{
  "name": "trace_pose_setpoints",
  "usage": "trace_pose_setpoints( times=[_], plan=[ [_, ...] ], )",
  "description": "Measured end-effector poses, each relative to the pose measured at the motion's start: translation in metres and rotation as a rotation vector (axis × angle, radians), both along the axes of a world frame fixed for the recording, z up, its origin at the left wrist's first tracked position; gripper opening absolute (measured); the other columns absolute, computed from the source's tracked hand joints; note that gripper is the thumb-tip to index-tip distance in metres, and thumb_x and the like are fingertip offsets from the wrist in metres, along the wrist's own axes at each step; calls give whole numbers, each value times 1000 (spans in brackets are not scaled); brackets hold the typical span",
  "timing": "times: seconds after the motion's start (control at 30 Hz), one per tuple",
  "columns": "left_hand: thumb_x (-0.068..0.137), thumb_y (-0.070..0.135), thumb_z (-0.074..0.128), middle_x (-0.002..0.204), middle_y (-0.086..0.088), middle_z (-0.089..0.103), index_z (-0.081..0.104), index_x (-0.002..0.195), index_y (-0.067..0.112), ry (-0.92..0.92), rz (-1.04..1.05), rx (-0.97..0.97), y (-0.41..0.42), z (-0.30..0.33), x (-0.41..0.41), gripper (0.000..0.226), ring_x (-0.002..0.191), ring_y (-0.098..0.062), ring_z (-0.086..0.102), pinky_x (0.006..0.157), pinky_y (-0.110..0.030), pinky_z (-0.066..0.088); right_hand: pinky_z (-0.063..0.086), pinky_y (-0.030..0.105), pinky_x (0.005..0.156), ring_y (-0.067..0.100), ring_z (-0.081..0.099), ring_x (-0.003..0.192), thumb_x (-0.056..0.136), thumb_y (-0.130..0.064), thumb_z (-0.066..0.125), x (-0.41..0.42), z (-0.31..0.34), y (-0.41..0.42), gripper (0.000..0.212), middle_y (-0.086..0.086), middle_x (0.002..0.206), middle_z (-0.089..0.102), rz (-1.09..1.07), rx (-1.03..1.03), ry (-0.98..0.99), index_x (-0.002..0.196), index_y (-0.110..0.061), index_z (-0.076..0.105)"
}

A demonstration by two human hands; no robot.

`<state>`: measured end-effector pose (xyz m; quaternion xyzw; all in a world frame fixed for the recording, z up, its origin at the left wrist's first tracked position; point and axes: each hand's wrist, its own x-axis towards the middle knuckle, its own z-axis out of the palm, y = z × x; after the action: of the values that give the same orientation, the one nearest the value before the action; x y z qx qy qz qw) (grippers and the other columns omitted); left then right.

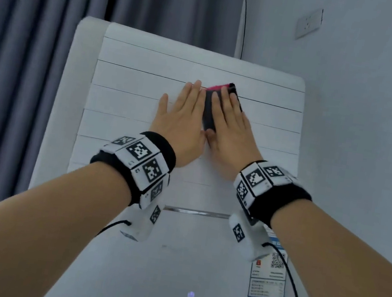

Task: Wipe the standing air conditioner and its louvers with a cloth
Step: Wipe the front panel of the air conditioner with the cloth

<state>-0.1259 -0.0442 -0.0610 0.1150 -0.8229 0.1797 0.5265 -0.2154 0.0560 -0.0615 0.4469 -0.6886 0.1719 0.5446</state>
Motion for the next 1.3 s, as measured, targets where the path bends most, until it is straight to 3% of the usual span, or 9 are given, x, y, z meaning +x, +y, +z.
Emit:
trace_pose_setpoints(
  times=[0.27, 0.43, 0.63, 0.97, 1.3],
  plan=[
    [93, 47, 28, 156, -5, -20, -10, 147, 9, -9, 69, -21, 3, -3, -18, 76, 144, -20, -17, 114, -53, -1, 5, 40, 118, 22, -8, 144, 96, -23, 33, -55, -8, 65, 65, 8, 156, -12, -143, -143, -130, 146, -12, -7],
    [92, 46, 27, 157, -7, -18, -9, 148, 8, 28, 80, -36, 9, -6, -21, 76, 145, -21, -15, 114, -55, -1, 3, 36, 116, 21, -7, 144, 96, -20, 32, -34, -2, 44, 63, 7, 157, -8, -109, -13, 37, 146, -13, -4],
    [94, 49, 22, 157, -4, -18, -10, 148, 11, 32, 115, -49, 2, -4, -19, 74, 145, -18, -14, 115, -51, 1, 0, 32, 114, 18, -9, 144, 96, -25, 32, -38, 0, 32, 64, 5, 157, -10, -51, -29, 62, 146, -16, -6],
    [95, 48, 20, 155, -4, -23, -15, 147, 10, -8, 138, -12, 7, -4, -16, 73, 144, -19, -19, 115, -52, -1, 3, 40, 117, 30, -6, 143, 95, -15, 37, -70, -2, 77, 64, 16, 155, -7, -68, -247, -176, 145, -5, -1],
    [95, 46, 26, 156, -3, -23, -13, 147, 10, -14, 136, 46, 14, -3, -18, 74, 144, -19, -18, 115, -53, 2, -3, 34, 115, 19, -12, 143, 96, -19, 34, -47, -7, 47, 64, 5, 156, -12, 27, -55, -17, 146, -15, -6]
  ],
)
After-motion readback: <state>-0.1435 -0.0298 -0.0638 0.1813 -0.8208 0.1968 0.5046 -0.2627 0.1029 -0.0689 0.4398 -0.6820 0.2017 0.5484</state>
